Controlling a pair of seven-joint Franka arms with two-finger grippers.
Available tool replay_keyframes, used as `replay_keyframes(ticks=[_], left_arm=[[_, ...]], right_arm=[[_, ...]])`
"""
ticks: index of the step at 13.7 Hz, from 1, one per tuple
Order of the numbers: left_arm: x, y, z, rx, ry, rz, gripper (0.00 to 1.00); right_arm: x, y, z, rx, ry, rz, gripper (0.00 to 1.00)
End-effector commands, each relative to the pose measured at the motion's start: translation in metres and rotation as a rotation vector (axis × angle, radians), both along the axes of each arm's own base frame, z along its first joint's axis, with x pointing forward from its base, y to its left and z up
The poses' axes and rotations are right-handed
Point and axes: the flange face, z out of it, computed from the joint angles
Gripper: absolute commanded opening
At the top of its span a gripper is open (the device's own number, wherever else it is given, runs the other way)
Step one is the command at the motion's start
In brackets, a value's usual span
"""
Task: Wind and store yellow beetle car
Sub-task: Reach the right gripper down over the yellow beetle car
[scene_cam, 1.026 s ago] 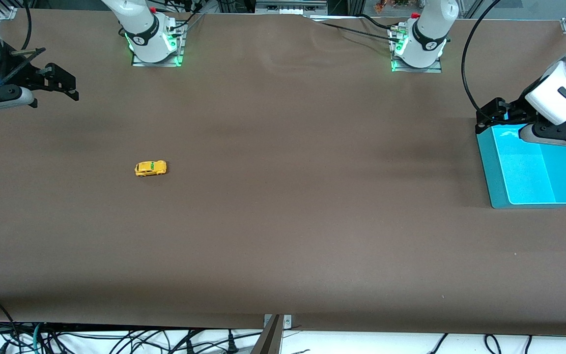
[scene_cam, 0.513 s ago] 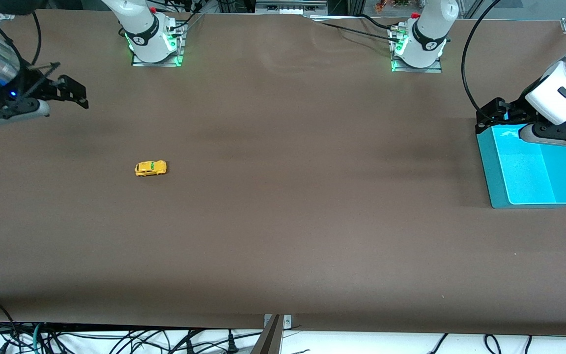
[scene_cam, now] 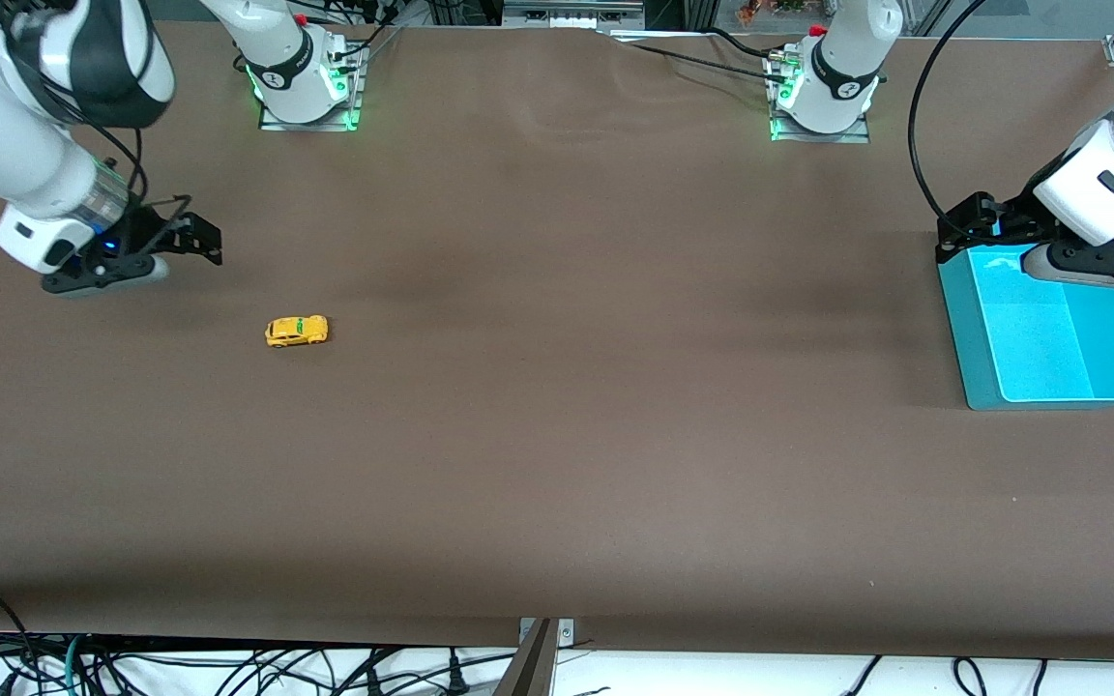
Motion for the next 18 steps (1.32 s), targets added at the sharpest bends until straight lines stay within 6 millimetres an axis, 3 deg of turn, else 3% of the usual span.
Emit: replay_keyframes(ticks=[1, 6, 11, 16, 18], left_arm=[[-0.003, 0.002, 0.007, 0.022, -0.002, 0.000, 1.00], [-0.003, 0.002, 0.007, 0.022, -0.002, 0.000, 1.00], [-0.003, 0.002, 0.007, 0.022, -0.002, 0.000, 1.00], [-0.003, 0.002, 0.007, 0.022, -0.002, 0.000, 1.00], [-0.003, 0.002, 0.007, 0.022, -0.002, 0.000, 1.00]], right_arm=[[-0.007, 0.001, -0.031, -0.001, -0.004, 0.135, 1.00], [-0.009, 0.015, -0.079, 0.034, 0.031, 0.543, 1.00], [-0.009, 0.019, -0.128, 0.041, -0.058, 1.084, 1.00], [-0.012, 0.020, -0.184, 0.054, -0.095, 1.301, 1.00], [-0.014, 0.020, -0.196, 0.052, -0.107, 1.325, 1.00]])
